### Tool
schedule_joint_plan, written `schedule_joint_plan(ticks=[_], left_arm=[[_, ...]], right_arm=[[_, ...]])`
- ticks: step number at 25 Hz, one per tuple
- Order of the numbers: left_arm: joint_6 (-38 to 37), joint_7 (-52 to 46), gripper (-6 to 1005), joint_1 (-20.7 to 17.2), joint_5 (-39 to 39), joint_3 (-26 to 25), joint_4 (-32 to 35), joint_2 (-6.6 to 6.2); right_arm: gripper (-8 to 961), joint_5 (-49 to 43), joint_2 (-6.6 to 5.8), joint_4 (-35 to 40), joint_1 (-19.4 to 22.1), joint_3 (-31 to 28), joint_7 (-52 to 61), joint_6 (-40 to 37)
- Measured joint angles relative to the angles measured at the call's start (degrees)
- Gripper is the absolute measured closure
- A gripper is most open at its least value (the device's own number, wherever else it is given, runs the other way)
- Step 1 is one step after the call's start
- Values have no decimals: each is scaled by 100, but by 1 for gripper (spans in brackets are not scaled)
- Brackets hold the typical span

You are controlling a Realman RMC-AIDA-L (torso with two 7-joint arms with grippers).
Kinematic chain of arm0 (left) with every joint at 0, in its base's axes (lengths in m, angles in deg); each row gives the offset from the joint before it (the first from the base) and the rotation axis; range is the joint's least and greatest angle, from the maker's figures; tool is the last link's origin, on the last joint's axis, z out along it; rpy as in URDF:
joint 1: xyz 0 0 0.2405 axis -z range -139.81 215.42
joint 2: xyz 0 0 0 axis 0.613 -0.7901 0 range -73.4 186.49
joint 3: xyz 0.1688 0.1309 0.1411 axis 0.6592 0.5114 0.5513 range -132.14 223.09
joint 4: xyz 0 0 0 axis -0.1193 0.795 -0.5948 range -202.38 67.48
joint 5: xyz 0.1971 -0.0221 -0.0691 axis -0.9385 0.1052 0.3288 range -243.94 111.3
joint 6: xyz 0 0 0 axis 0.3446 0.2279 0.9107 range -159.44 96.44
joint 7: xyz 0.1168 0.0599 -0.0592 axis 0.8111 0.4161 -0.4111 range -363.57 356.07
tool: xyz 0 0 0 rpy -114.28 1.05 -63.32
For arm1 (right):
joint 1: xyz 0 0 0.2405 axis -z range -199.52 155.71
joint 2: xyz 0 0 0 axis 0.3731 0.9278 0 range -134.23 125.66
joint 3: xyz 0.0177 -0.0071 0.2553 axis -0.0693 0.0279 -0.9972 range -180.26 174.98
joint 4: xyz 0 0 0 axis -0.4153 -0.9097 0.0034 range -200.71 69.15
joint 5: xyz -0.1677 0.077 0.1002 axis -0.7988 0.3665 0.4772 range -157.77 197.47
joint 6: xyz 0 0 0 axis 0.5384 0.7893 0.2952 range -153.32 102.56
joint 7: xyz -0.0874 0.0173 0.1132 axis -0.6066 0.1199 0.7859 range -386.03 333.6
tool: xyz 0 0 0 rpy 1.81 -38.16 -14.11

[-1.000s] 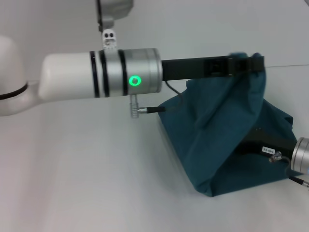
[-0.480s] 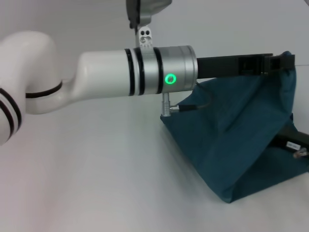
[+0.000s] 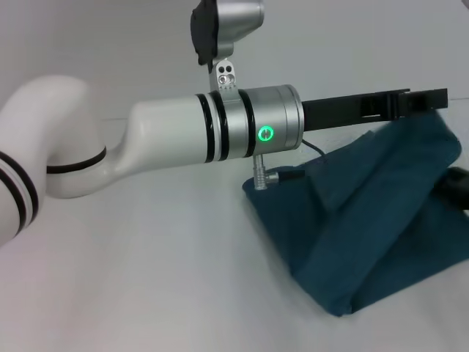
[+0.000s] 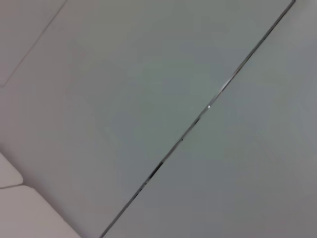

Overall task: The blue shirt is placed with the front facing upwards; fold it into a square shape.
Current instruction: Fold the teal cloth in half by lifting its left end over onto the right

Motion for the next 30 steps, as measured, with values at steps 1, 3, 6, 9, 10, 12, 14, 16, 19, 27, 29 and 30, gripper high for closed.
schedule_joint_plan(ticks=[1, 3, 6, 9, 10, 12, 14, 16, 19, 27, 29, 30], left_arm=[[1, 3, 953, -18, 63, 18, -6, 0], [4, 34, 893, -76, 202, 56, -7, 0], [-15, 69, 804, -232, 321, 25, 48, 0], [-53, 128, 671, -429, 409, 17, 222, 0], [-58, 143, 619, -469, 409, 23, 259, 0], [-87, 165, 516, -568, 403, 37, 338, -2], [-189, 232, 447, -650, 380, 35, 356, -15], [-294, 329, 378, -750, 353, 10, 363, -30], [-469, 511, 204, -954, 244, -61, 404, -45], [-68, 550, 92, -1334, -626, -526, 407, -28], [241, 507, 91, -1373, -697, -569, 355, -28], [428, 481, 90, -1378, -727, -586, 309, -29]], right_arm=[[532, 66, -16, 33, 47, -5, 20, -4], [531, 155, -59, 88, 139, -33, 73, -2], [531, 184, -113, 140, 223, -203, 176, 62], [532, 186, -165, 159, 275, -474, 199, 53], [532, 187, -183, 160, 285, -533, 201, 37], [532, 189, -217, 162, 304, -613, 219, 7], [532, 189, -242, 164, 316, -644, 249, 3], [531, 190, -274, 170, 325, -653, 277, 10], [531, 158, -323, 171, 322, -628, 287, 20], [530, -155, -489, 190, 229, -414, 560, -18], [530, -205, -537, 227, 227, -297, 708, -57], [530, -226, -547, 271, 228, -256, 799, -109]])
